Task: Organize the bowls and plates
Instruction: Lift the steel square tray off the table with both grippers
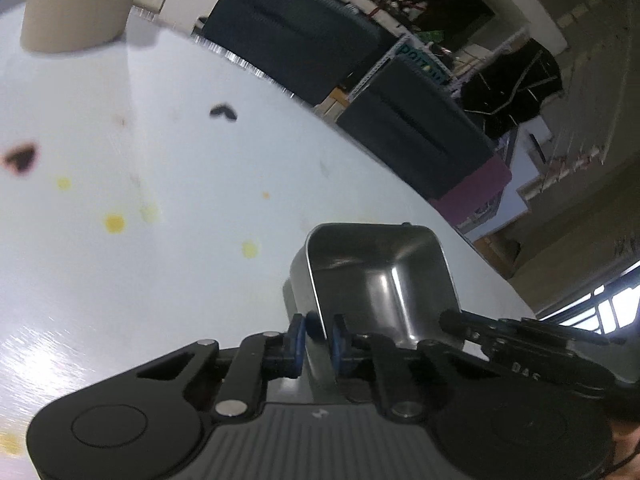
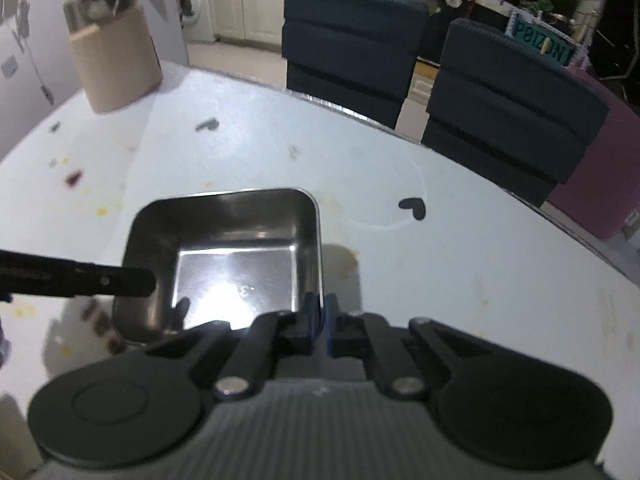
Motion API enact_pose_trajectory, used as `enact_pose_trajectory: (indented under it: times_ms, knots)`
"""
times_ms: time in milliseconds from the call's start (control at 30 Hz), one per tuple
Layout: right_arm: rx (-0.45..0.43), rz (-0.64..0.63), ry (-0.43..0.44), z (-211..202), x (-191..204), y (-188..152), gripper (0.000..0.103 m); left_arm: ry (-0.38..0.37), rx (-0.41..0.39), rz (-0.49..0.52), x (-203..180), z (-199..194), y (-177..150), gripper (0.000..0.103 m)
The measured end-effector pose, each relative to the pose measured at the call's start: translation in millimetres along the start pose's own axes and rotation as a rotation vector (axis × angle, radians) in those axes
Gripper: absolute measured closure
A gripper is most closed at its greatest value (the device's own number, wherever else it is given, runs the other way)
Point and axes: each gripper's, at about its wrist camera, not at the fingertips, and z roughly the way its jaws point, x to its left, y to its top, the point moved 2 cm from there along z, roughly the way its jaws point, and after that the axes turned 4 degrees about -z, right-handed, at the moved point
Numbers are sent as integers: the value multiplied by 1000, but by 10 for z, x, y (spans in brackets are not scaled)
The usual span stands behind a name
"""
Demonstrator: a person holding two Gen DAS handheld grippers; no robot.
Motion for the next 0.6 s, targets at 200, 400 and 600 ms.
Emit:
enact_pose_trajectory:
  times_ms: [200, 400, 600]
  knots:
    - [-64, 44, -22, -456, 205, -113, 98, 5, -34, 99, -174, -455, 23, 92]
    - [-153, 118, -27, -978, 463, -223, 98, 12, -56, 163, -238, -986, -32, 93]
    - [-208, 140, -24, -1449, 893, -331, 98, 11, -64, 210, -133, -1501, -164, 95]
